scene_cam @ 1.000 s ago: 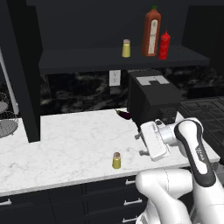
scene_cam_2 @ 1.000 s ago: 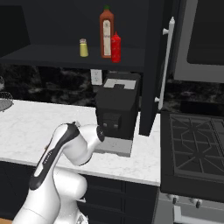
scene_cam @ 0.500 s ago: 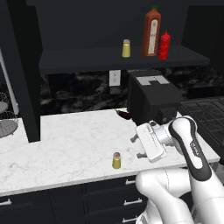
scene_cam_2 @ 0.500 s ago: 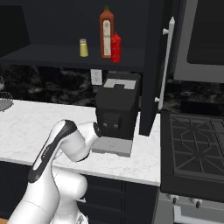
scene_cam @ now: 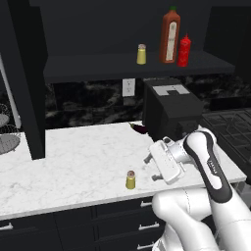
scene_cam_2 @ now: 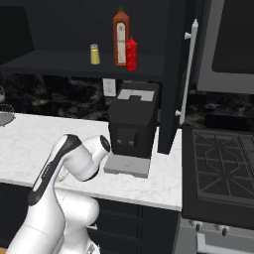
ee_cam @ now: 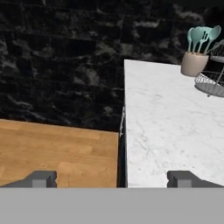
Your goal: Put the shaker and condiment bottle from the counter next to their counterparts in the cabinet.
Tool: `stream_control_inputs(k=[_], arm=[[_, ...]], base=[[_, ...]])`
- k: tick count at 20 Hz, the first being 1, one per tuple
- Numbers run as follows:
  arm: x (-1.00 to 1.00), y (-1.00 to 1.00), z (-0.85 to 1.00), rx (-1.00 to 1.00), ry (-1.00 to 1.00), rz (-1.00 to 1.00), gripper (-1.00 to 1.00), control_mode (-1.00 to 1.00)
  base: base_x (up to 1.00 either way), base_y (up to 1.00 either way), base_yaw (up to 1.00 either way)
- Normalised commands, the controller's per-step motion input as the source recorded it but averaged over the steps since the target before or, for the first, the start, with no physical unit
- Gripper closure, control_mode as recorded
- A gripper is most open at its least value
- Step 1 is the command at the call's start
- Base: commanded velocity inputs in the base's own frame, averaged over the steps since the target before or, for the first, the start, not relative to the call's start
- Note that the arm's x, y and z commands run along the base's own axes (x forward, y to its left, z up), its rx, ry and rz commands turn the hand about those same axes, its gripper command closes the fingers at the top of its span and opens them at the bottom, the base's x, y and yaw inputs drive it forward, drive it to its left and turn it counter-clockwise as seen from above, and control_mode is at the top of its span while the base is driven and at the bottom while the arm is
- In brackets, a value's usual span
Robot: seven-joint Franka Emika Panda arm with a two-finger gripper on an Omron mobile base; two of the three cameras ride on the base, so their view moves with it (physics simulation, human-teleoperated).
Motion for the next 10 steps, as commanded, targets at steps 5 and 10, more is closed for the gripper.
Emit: stream_control_inputs(k=[5, 10], arm=[[-0.10, 0.21, -0.13, -0.01, 0.00, -0.04, -1.00, -1.00], [0.00, 0.04, -0.09, 0.00, 0.00, -0.05, -1.00, -1.00]], base=[[0.00, 0.00, 0.00], [0.00, 0.00, 0.00]])
